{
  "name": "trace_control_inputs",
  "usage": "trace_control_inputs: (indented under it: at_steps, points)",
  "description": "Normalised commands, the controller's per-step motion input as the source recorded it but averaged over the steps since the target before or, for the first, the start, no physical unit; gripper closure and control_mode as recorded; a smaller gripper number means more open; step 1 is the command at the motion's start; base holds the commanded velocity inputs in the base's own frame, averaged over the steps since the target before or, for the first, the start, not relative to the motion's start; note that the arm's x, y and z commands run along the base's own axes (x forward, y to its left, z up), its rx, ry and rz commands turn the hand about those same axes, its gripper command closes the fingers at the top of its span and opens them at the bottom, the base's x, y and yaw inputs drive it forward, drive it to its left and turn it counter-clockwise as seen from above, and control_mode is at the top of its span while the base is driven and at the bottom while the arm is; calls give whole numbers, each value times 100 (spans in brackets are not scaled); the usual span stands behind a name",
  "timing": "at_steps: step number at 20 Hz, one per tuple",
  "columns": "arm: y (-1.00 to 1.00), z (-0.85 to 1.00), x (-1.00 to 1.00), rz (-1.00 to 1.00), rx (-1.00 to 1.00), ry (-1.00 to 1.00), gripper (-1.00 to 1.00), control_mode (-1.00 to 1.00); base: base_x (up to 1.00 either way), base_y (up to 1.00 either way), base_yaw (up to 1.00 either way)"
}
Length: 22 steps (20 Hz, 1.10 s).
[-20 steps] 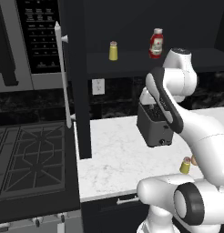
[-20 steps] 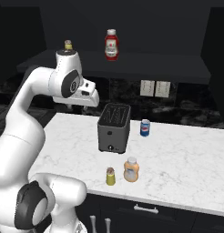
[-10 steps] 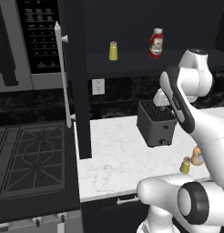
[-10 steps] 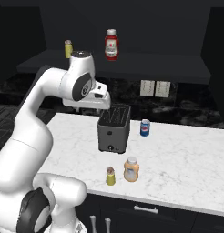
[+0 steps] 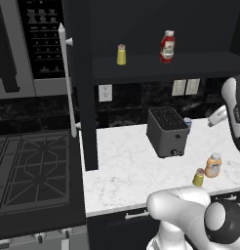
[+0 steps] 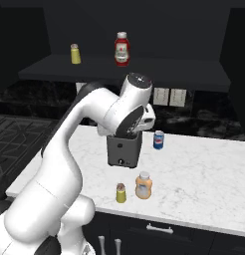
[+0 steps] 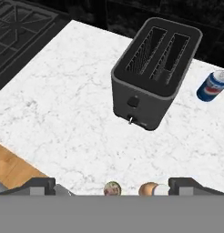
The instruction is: Put the shaker and condiment bottle from the counter next to their counterparts in the cabinet.
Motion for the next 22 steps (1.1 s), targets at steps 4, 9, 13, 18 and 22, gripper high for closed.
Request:
trace_control_inputs:
  at_steps: [4,9,13,18,22]
  points:
    - [-61,-9,-9,28,4,10,-100,-100,0,0,0]
    - [-61,-7,0,22,9,6,-100,-100,0,0,0]
    - [-19,-24,0,19,0,0,-100,-100,0,0,0]
    - [-1,-84,0,29,-7,0,-100,-100,0,0,0]
    - [-34,-73,0,32,-3,-2,-100,-100,0,0,0]
